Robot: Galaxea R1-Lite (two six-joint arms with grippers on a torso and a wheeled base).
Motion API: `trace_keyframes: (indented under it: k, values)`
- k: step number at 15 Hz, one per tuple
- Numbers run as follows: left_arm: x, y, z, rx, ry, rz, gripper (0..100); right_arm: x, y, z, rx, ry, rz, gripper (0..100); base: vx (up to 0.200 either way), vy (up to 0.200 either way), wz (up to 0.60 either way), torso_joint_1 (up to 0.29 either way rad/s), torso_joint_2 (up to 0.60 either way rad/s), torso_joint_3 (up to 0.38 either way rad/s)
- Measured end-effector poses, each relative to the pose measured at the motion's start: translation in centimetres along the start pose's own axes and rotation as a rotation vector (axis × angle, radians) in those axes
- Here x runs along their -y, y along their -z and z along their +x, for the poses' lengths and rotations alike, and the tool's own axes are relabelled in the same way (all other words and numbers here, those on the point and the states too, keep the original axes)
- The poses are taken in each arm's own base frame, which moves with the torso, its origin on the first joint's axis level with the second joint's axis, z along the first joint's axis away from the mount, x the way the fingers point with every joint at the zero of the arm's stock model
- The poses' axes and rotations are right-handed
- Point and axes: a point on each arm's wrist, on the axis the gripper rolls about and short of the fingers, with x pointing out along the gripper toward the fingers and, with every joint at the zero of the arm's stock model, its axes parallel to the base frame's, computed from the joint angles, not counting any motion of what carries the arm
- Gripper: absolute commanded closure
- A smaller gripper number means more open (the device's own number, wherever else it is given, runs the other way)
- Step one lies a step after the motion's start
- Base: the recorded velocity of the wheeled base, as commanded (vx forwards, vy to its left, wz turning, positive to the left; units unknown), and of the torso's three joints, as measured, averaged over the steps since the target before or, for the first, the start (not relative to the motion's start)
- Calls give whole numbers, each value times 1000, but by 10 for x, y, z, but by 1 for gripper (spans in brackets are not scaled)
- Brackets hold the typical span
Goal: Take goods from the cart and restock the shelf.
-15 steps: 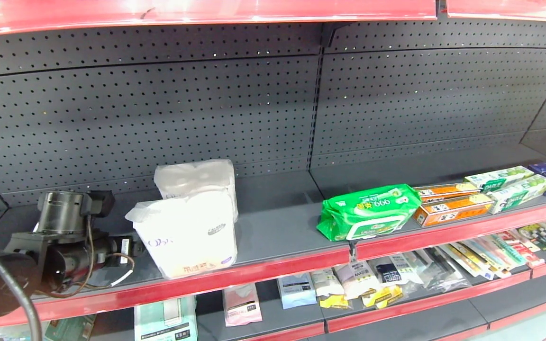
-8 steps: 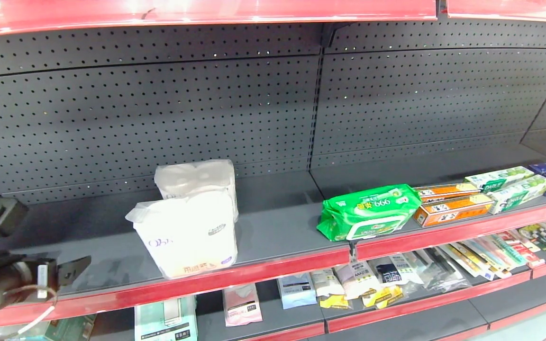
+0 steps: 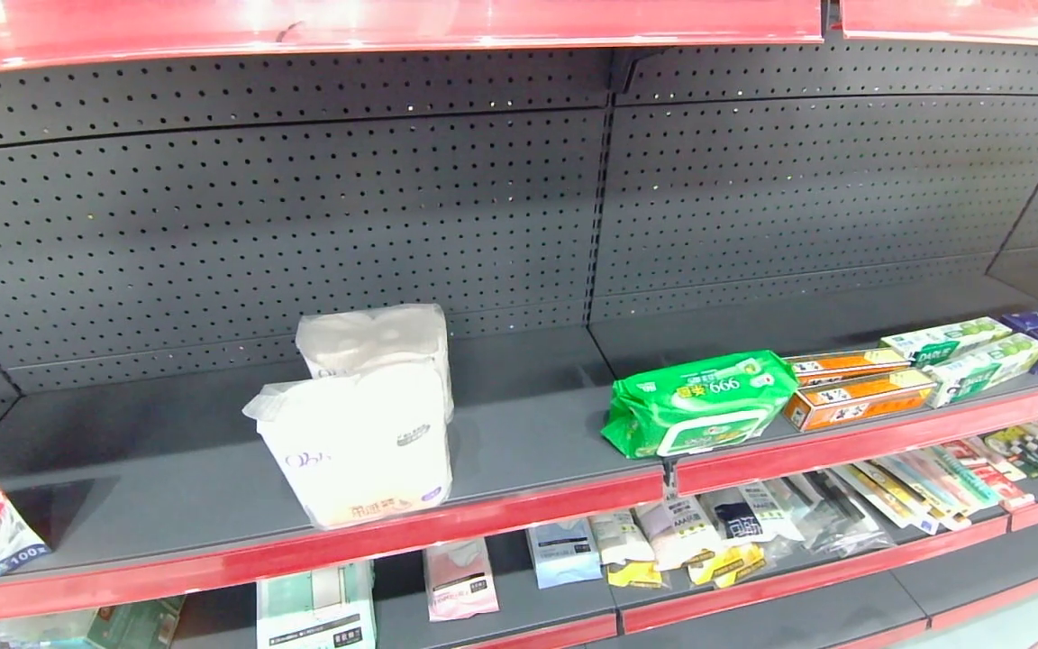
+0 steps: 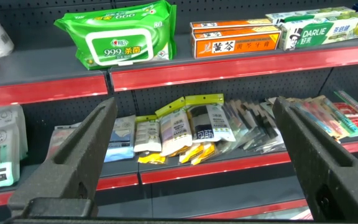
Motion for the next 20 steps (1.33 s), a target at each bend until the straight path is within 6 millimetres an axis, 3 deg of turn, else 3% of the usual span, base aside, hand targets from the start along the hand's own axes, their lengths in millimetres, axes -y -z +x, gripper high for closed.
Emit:
trace_keyframes:
  k: [2, 4, 8, 13, 20]
  values:
    - [-3, 24, 2, 27, -166, -13, 0, 0, 0, 0, 0, 0, 0, 0, 0, 0, 0, 0, 0, 0]
    - [-7, 34, 7, 110, -314, -54, 0, 0, 0, 0, 0, 0, 0, 0, 0, 0, 0, 0, 0, 0]
    - [-5, 50, 14, 113, -212, -30, 0, 0, 0, 0, 0, 0, 0, 0, 0, 0, 0, 0, 0, 0]
    - [-5, 52, 14, 113, -217, -42, 0, 0, 0, 0, 0, 0, -1, 0, 0, 0, 0, 0, 0, 0]
    - [-5, 52, 14, 113, -218, -40, 0, 0, 0, 0, -1, -7, -16, 0, 0, 0, 600, 5, 3, -1]
